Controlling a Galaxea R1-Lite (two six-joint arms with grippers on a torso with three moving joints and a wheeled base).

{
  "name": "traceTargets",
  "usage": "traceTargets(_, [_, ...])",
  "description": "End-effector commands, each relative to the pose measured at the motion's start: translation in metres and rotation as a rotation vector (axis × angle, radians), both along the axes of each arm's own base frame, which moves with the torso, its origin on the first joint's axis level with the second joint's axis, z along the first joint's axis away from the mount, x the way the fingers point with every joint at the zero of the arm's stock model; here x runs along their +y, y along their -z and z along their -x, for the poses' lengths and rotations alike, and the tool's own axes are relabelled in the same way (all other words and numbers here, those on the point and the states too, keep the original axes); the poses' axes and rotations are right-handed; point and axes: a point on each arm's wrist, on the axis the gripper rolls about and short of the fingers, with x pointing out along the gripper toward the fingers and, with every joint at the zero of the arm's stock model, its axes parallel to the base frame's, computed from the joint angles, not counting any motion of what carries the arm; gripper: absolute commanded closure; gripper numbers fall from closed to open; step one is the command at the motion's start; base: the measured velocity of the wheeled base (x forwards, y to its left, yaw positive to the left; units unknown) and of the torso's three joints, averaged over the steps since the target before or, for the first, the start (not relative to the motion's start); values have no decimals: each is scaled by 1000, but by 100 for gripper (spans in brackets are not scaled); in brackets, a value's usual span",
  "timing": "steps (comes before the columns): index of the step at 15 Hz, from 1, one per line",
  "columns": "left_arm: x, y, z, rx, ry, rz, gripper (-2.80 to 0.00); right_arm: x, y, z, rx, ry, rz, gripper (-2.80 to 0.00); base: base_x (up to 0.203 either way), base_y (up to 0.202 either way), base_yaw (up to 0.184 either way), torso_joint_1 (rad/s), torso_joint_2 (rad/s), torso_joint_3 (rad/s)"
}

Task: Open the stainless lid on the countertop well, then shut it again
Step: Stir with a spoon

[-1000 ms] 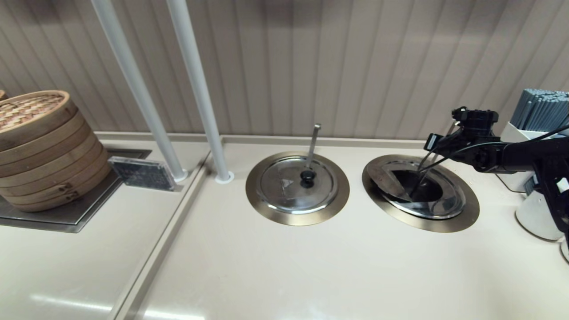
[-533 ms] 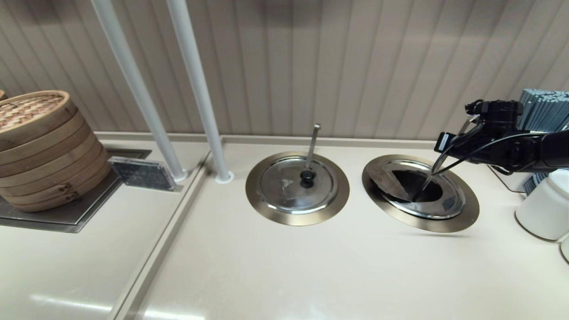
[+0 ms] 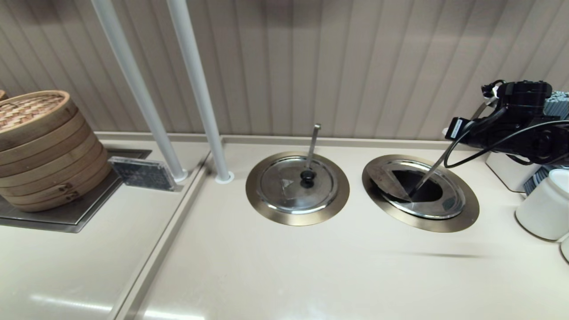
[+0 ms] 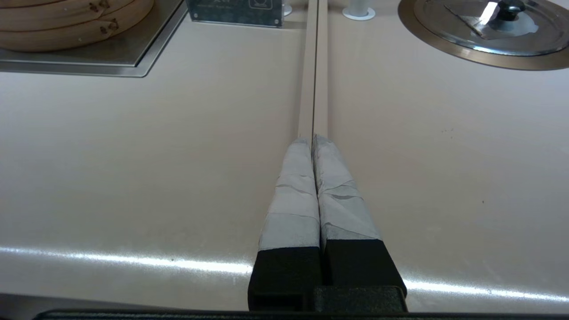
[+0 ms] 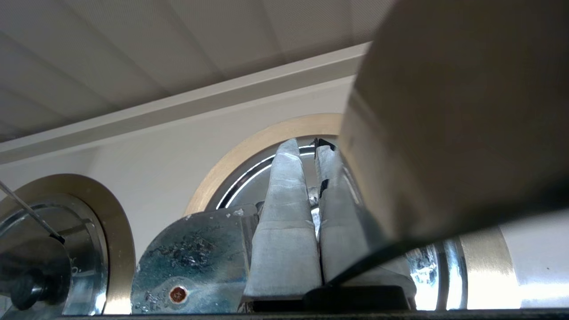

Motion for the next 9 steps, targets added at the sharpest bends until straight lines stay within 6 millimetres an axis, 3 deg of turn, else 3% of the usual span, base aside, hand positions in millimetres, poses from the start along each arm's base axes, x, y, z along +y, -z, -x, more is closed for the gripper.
traceTargets(1, [0,0,0,1,0,0,0,10,4,-3,2,-21,-10,0,0,0,0,0,0,0])
traceTargets(5, [0,0,0,0,0,0,0,13,5,14,31,-32,-9,0,0,0,0,0,0,0])
traceTargets(9, [0,0,0,0,0,0,0,-19,13,35,60,-24,-1,0,0,0,0,0,0,0])
